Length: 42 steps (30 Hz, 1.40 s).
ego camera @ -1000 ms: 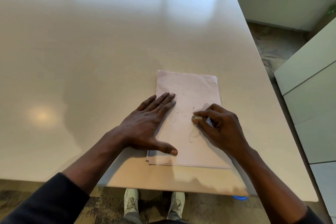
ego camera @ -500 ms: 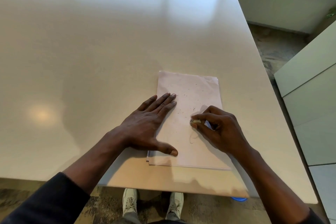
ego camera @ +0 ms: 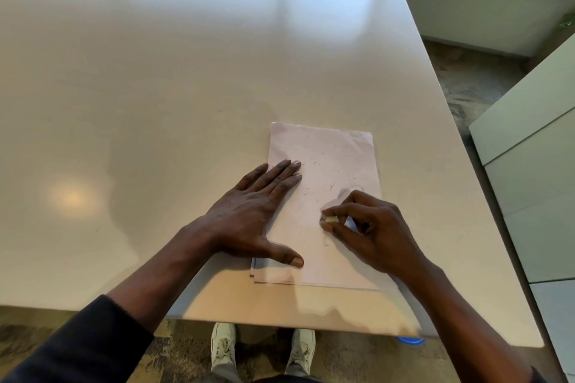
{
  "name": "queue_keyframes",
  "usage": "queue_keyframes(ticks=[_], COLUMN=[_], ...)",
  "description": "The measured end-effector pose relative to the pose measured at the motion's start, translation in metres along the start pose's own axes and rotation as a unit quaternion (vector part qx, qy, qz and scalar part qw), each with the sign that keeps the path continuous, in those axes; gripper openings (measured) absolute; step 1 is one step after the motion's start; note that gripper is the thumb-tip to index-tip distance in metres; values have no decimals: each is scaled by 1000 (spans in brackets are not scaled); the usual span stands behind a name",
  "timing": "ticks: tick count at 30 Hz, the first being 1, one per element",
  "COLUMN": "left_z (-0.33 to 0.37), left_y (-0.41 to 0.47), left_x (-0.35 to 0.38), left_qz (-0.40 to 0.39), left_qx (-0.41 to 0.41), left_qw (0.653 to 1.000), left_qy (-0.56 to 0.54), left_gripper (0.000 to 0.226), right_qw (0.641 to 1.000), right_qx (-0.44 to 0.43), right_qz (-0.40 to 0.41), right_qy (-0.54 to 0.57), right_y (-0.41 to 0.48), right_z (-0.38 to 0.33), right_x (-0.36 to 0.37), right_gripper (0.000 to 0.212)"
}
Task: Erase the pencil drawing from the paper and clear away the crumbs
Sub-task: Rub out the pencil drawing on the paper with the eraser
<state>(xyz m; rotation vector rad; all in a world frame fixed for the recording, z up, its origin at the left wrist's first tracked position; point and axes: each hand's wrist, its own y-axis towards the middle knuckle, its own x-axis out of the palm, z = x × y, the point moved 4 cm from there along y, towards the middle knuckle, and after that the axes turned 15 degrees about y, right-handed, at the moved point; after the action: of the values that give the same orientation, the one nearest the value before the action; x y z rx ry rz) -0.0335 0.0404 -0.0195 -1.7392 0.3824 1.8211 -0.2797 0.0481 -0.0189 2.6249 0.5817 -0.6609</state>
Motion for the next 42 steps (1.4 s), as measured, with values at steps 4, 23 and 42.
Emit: queue_keyframes(ticks=[4, 23, 42], left_z=[0, 33, 32], left_y=[1, 24, 28], left_x=[0, -26, -4], left_qz=[0, -3, 22], left_qx=[1, -6, -2], left_qw=[1000, 996, 1000], left_qy=[7, 89, -8], left_gripper=[144, 142, 139], right_qw=[999, 991, 842], right_qx=[6, 52, 232], right_qz=[-35, 31, 190], right_qy=[14, 120, 448], right_y=[-5, -14, -9], right_z=[-6, -10, -3], right_x=[-1, -5, -26], right_gripper=[28, 23, 34])
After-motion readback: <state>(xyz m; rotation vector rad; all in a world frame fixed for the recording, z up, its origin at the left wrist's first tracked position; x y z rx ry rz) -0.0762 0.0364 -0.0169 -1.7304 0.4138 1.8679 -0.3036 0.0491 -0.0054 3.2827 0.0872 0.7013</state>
